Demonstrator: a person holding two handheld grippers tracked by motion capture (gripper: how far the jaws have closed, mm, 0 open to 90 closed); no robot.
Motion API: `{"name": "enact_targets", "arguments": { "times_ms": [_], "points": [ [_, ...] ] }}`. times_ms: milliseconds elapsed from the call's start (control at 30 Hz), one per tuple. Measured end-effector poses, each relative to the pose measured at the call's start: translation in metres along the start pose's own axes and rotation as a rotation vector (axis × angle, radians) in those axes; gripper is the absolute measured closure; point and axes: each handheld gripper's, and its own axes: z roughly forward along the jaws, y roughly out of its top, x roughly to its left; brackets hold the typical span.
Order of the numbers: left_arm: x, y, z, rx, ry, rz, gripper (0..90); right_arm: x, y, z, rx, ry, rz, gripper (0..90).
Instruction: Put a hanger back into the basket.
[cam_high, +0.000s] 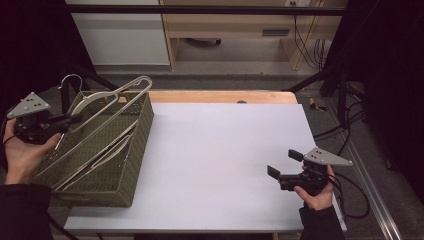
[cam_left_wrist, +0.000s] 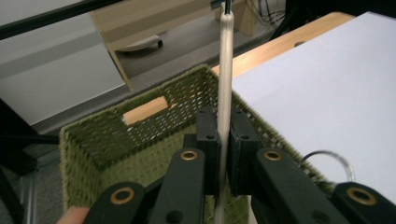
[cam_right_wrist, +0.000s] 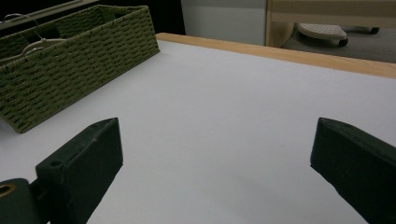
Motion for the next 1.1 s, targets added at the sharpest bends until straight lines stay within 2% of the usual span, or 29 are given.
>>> {"name": "enact_targets", "arguments": {
  "times_ms": [67,233,367,400,433,600,900,1100],
  "points": [
    [0.003,-0.006,0.002,0.009,0.009,0.001,84.7,-0.001,0.000,0.000,0.003,0.006,-0.013,2.9],
    [0.010,-0.016,0.004,0.042,0.028,0.004,84.7,0.000,-0.001,0.001,0.006,0.004,-0.006,2.9],
    [0.014,-0.025,0.007,0.073,0.035,0.013,84.7,0.000,-0.001,0.001,0.005,0.004,-0.003,2.9],
    [0.015,-0.028,0.008,0.080,0.047,0.028,84.7,0.000,-0.001,0.001,0.006,0.004,-0.006,2.9],
    [0.015,-0.030,0.010,0.088,0.037,0.020,84.7,0.000,-0.001,0.001,0.007,0.004,-0.006,3.0],
    [0.011,-0.044,0.021,0.138,0.059,0.042,84.6,0.000,-0.001,0.002,0.012,0.005,-0.007,3.0],
    [0.006,-0.074,0.043,0.149,0.078,0.028,84.6,0.001,-0.001,0.003,0.011,0.007,-0.011,3.1],
    [0.003,-0.089,0.053,0.185,0.051,0.026,84.5,0.001,-0.001,0.003,0.011,0.008,-0.010,3.1]
  ]
}}
